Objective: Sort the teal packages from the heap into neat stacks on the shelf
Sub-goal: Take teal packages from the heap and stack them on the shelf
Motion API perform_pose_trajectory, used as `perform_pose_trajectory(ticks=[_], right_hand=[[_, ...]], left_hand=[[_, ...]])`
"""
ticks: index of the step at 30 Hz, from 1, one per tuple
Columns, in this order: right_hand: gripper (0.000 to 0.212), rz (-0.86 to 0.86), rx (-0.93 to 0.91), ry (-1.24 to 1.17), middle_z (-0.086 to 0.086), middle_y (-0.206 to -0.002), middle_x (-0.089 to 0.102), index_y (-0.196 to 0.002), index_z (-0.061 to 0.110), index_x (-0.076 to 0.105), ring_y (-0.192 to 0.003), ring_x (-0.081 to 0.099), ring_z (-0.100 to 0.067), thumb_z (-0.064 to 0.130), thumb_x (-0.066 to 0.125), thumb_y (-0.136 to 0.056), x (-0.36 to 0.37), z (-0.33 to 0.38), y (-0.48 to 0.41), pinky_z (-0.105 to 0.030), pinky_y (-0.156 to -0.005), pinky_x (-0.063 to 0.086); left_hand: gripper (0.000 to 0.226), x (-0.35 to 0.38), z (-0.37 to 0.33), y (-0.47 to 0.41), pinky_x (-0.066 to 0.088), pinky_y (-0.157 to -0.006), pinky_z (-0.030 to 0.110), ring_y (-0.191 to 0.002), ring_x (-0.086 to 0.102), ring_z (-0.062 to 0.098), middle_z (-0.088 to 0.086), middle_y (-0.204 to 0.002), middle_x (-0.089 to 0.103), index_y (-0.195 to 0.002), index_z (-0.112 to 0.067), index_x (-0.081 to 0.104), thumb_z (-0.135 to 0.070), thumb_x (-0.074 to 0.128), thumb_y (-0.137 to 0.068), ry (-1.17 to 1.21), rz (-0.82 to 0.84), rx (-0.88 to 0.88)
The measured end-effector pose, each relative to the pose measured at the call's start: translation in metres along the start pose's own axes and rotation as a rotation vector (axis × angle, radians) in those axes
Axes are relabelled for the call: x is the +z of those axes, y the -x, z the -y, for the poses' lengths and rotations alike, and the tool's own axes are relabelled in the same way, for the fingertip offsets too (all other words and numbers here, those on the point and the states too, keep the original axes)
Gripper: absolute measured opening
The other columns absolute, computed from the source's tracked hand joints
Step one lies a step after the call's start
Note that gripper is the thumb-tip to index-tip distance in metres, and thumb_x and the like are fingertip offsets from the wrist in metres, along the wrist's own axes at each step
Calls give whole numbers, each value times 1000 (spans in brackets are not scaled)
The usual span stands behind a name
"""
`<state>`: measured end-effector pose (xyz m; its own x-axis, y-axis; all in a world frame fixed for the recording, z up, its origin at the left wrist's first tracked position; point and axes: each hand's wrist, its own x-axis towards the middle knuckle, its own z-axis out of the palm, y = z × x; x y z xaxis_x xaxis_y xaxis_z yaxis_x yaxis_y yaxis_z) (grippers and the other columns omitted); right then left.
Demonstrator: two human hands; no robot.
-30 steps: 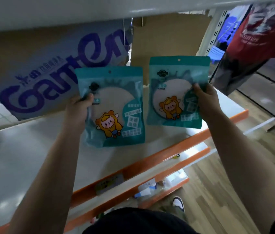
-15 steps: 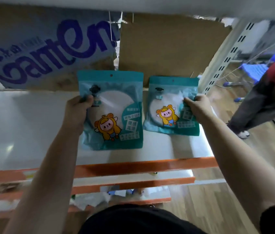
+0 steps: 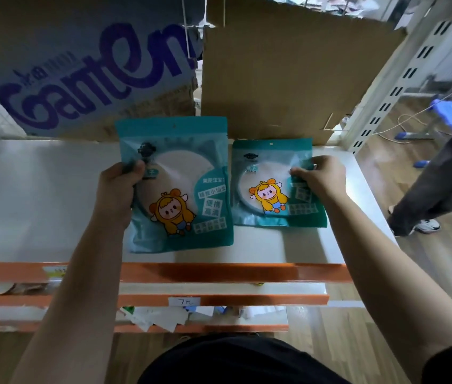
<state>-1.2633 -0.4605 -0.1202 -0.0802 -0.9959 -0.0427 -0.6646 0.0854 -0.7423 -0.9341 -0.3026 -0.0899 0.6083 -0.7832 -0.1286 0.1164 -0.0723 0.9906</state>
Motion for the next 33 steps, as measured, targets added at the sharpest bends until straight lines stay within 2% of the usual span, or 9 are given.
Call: perform_pose_trajectory(ticks=[2, 4, 8, 14, 20, 23, 27, 30, 33], right_hand=[[41, 2, 16, -28, -7, -100, 73, -106, 12, 73, -76, 69, -19, 37, 82, -74, 0, -1, 0, -31, -69, 57], [40, 12, 16, -7, -6, -96, 74, -103, 12, 73, -71, 67, -16, 38, 81, -74, 1, -1, 0, -29, -64, 56], [39, 25, 2, 79, -6, -82, 70, -93, 9, 73, -58, 57, -7, 43, 79, -75, 6, 2, -2, -22, -47, 38], [47, 14, 10, 151, -5, -69, 63, -84, 3, 69, -53, 52, -11, 49, 76, -76, 8, 5, -1, -25, -45, 31], [45, 26, -10, 191, -4, -68, 63, -78, 8, 68, -55, 56, -13, 52, 73, -78, 12, 5, 2, -24, -45, 33], [42, 33, -50, 226, -2, -63, 57, -75, 9, 65, -54, 53, -13, 48, 62, -89, 12, 7, 6, -25, -45, 31], [39, -29, -178, 251, -14, -77, 56, -69, 8, 59, -71, 52, -31, 32, 47, -98, 9, -5, 8, -32, -55, 31], [29, -101, -283, 290, -18, -86, 58, -80, 3, 70, -80, 52, -34, 14, 48, -96, 4, -22, 14, -34, -64, 41], [25, -143, -354, 363, -16, -90, 62, -80, 4, 72, -86, 53, -35, 12, 52, -93, -3, -38, 20, -35, -67, 44]], left_hand=[[12, 0, 0, 1, 56, -71, 28, -73, 68, 10, -5, -76, 72, -87, -11, 66, -10, 57, -95, 8, 3, 7], [12, 2, -1, 2, 56, -66, 25, -72, 68, 9, -7, -73, 73, -87, -11, 66, -9, 57, -95, 13, 10, 5], [12, 4, -1, 2, 55, -69, 27, -73, 67, 11, 0, -83, 70, -88, -12, 67, -10, 58, -94, 9, -3, 4], [13, 2, -3, 2, 55, -63, 22, -69, 68, 6, -8, -72, 73, -88, -12, 67, -9, 56, -95, 14, -1, 22], [13, 0, -4, 4, 54, -62, 20, -70, 68, 6, -7, -73, 72, -89, -11, 67, -8, 56, -95, 19, -12, 22], [12, -2, -5, 2, 55, -64, 22, -71, 69, 7, -5, -77, 73, -90, -11, 67, -8, 57, -95, 26, -15, 23], [12, -4, -7, -3, 54, -59, 20, -66, 69, 5, -8, -68, 73, -88, -10, 66, -7, 56, -95, 8, 6, 31], [11, -5, -9, -15, 55, -60, 23, -67, 69, 8, -5, -71, 73, -88, -10, 68, -9, 59, -94, -13, 6, 18], [8, -5, -10, -33, 57, -67, 30, -71, 67, 16, 6, -83, 70, -91, -9, 67, -13, 61, -93, -79, 8, -24]])
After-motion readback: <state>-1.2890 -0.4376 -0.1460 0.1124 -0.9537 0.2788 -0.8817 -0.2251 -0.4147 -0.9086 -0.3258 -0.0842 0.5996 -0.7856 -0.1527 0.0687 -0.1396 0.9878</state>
